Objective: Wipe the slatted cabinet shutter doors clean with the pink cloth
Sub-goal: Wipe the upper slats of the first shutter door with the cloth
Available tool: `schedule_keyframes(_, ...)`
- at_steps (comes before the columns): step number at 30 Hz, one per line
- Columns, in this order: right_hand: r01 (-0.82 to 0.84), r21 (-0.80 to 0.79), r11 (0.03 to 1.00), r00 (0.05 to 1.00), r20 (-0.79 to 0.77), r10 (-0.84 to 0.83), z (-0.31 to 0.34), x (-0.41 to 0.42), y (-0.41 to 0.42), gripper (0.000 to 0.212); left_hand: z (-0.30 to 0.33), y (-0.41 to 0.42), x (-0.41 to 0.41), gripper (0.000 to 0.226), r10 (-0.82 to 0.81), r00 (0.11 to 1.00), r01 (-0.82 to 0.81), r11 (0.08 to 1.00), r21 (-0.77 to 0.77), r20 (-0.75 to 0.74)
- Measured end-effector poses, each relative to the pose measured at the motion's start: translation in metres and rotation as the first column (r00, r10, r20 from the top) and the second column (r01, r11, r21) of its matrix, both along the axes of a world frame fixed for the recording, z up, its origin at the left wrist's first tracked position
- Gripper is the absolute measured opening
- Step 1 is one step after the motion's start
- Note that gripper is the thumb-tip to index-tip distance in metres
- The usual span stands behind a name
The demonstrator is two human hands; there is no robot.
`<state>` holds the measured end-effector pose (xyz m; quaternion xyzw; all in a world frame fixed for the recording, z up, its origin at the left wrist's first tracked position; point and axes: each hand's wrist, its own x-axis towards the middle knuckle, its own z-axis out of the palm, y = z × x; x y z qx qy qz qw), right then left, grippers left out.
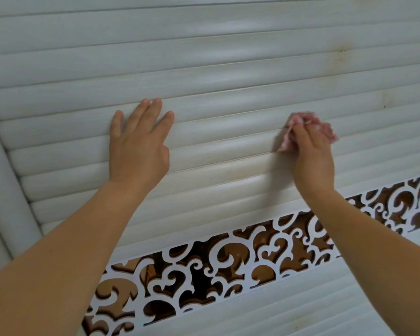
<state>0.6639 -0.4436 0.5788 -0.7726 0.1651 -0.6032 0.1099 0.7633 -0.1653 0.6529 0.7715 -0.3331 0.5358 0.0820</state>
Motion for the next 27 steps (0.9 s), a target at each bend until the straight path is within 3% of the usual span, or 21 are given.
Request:
schedule_keyframes(3,-0.01,0.345,0.939,0.993,0.115,-0.032,-0.003,0.003,-0.013,0.045,0.0,-0.001,0.0,0.059,-0.014,1.0,0.014,1.0,-0.012,0.003)
schedule_keyframes(6,-0.005,0.41,0.912,0.989,0.135,-0.055,-0.017,0.01,0.004,0.041,0.0,-0.001,0.001,0.059,-0.019,1.0,0.019,1.0,-0.014,0.001)
schedule_keyframes(9,-0.025,0.289,0.957,0.991,0.131,-0.014,-0.025,0.019,0.036,0.038,0.0,-0.001,0.001,0.058,-0.032,0.999,0.032,0.999,-0.016,0.006)
schedule_keyframes(14,-0.079,-0.06,0.995,0.995,0.057,0.083,-0.027,0.039,0.085,0.027,0.001,-0.003,0.001,0.056,-0.053,0.999,0.053,0.998,-0.028,0.003)
schedule_keyframes(20,-0.111,-0.297,0.948,0.994,-0.046,0.102,-0.029,0.057,0.14,0.04,0.0,-0.004,0.004,0.054,-0.077,0.995,0.081,0.995,-0.055,0.059)
schedule_keyframes(27,-0.125,-0.531,0.838,0.992,-0.066,0.107,-0.023,0.052,0.143,0.034,-0.002,-0.003,0.004,0.056,-0.094,0.994,0.097,0.994,-0.046,0.053)
